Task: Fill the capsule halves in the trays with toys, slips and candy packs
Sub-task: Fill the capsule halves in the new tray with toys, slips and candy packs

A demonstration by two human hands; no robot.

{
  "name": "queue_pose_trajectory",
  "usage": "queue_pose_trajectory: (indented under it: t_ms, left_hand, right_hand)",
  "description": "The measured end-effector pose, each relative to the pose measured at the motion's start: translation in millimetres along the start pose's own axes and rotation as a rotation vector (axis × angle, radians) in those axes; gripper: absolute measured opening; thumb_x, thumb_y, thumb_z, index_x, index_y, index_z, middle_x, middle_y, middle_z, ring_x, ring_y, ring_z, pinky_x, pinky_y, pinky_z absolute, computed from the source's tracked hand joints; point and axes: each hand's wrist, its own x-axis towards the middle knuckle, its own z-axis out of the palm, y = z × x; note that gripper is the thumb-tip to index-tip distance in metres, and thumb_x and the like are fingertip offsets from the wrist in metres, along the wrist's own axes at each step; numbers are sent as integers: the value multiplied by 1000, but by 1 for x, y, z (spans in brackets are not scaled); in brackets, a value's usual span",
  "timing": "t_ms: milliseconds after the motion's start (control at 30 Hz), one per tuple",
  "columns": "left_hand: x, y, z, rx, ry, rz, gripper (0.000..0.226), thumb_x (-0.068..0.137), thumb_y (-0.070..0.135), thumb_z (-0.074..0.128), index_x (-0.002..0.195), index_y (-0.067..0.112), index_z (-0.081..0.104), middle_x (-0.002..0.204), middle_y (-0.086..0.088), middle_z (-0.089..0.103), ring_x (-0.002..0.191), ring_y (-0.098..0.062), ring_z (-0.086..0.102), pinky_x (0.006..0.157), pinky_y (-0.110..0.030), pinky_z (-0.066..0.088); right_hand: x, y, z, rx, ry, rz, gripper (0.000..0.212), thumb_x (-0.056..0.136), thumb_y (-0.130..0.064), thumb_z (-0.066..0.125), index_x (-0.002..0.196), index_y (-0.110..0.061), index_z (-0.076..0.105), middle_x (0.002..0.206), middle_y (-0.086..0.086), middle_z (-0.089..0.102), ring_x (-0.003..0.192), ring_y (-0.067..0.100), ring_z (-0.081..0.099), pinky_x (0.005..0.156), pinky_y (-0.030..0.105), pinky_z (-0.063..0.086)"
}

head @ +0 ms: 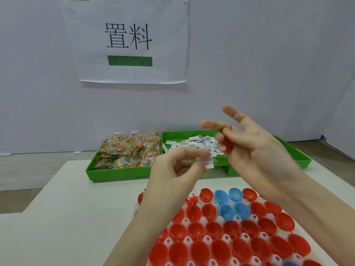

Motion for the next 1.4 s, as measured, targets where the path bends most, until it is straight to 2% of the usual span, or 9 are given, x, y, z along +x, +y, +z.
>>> queue_pose_trajectory:
  t_ms: [167, 267, 400, 600, 767, 933, 1100, 1300, 1400]
  left_hand:
    - [0, 3, 0, 5, -33, -1, 28, 82, -4, 59, 78, 21, 71, 69, 2, 72, 65, -6, 66, 62, -10, 50]
    - [-1, 4, 1, -21, -44, 25, 29, 82, -5, 59, 78, 21, 71, 63, 5, 69, 65, -3, 64, 64, -10, 50]
    - [-3, 8, 0, -73, -53, 86, 29, 81, -6, 59, 80, 20, 71, 66, 4, 70, 66, -4, 64, 65, -11, 50]
    - [-3, 9, -3, -110, -101, 131, 25, 82, -2, 58, 87, 20, 69, 86, 0, 73, 76, -8, 69, 70, -14, 52]
    - [-2, 6, -1, -96, -60, 189, 26, 77, 2, 64, 82, 27, 69, 76, -1, 72, 73, -6, 68, 67, -13, 51]
    - [0, 0, -5, 67, -8, 244, 39, 77, -6, 65, 83, 32, 68, 79, 6, 73, 76, -6, 68, 72, -16, 53]
    - [-1, -3, -7, 237, -5, 277, 47, 78, -9, 64, 100, 32, 61, 81, 3, 70, 73, -2, 66, 73, -13, 50]
    - [-1, -4, -6, 172, 1, 234, 50, 77, -10, 64, 102, 30, 48, 82, 16, 68, 72, 1, 65, 71, -12, 50]
    - [1, -5, -5, 13, 78, 131, 47, 73, -5, 69, 99, 29, 51, 87, 5, 68, 68, -3, 65, 68, -16, 53]
  right_hand:
    - [-7, -2, 2, -122, -46, -16, 49, 81, -10, 45, 129, -19, 37, 103, 2, 71, 99, 14, 66, 83, 22, 53]
    - [-10, -5, 5, -276, -61, 14, 66, 72, -20, 49, 136, -24, 31, 108, -9, 69, 113, 3, 57, 97, 30, 40]
    - [-12, -5, 7, -308, -83, 90, 73, 70, -21, 49, 140, -23, 28, 112, -15, 66, 104, -8, 57, 94, 30, 38]
    - [-10, 1, 11, -349, -31, 93, 75, 70, -22, 52, 141, -21, 27, 113, -18, 63, 95, -11, 60, 111, 36, 27]
    - [-11, 4, 11, -393, -5, 78, 80, 63, -20, 59, 138, -26, 32, 114, -25, 60, 96, -6, 62, 98, 26, 42]
    - [-11, 3, 1, -448, 104, 111, 70, 41, -32, 73, 110, -28, 62, 103, -8, 71, 97, 10, 65, 90, 30, 46]
    - [-15, -5, 1, -693, -8, -45, 26, 63, -20, 73, 89, -23, 71, 84, 0, 72, 75, 12, 68, 69, 16, 53]
    - [-14, -8, 6, -956, -106, -143, 32, 79, -2, 66, 86, -33, 68, 84, 1, 70, 80, 18, 65, 78, 28, 52]
    - [-14, -6, 7, -996, -100, -165, 31, 80, -3, 65, 81, -34, 68, 80, 0, 66, 77, 16, 62, 73, 23, 50]
